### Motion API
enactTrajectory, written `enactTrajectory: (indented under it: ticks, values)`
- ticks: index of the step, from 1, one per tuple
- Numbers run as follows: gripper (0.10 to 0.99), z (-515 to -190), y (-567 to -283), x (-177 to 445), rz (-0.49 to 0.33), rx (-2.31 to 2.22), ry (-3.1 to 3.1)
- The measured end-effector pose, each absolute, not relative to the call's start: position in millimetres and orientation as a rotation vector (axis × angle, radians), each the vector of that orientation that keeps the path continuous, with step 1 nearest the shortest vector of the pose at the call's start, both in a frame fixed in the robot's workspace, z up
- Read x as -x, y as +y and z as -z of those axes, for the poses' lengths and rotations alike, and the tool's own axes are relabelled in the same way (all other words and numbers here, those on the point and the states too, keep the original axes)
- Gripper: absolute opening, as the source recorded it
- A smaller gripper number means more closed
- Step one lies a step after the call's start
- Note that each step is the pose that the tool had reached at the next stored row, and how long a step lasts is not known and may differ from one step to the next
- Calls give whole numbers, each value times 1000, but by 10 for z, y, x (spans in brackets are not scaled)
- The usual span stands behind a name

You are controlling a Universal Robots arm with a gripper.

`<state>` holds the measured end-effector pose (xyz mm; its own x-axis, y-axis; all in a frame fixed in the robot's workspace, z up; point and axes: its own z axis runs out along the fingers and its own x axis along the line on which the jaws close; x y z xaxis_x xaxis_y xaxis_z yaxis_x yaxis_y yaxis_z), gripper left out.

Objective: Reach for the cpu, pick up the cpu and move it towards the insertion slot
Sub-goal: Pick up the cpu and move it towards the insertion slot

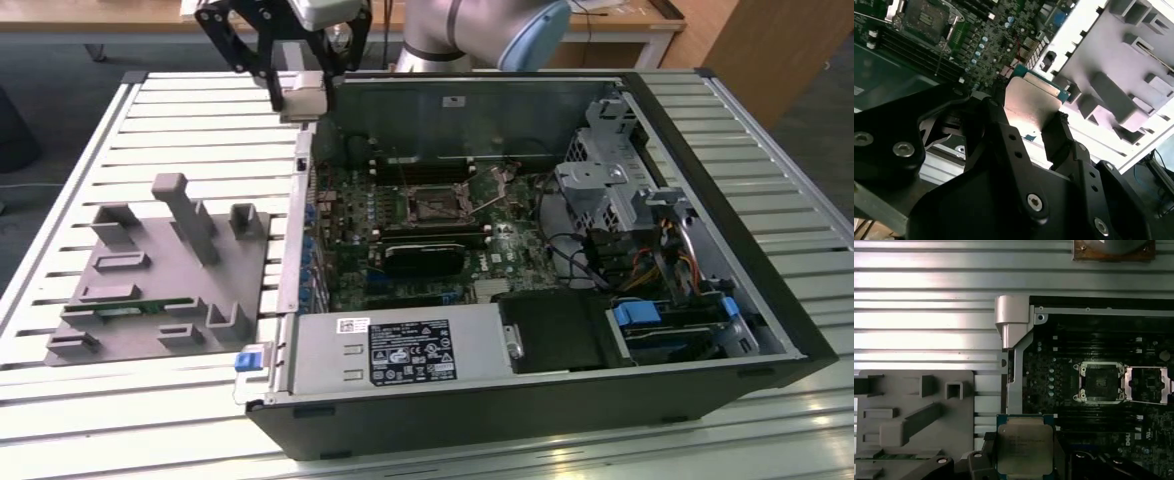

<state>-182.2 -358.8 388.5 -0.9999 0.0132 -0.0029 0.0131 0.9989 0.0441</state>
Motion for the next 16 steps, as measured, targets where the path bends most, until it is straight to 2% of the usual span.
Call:
enactTrajectory:
  ticks: [16]
  values:
    - [541, -3875, -3479, 1337, -69, -21, 3132]
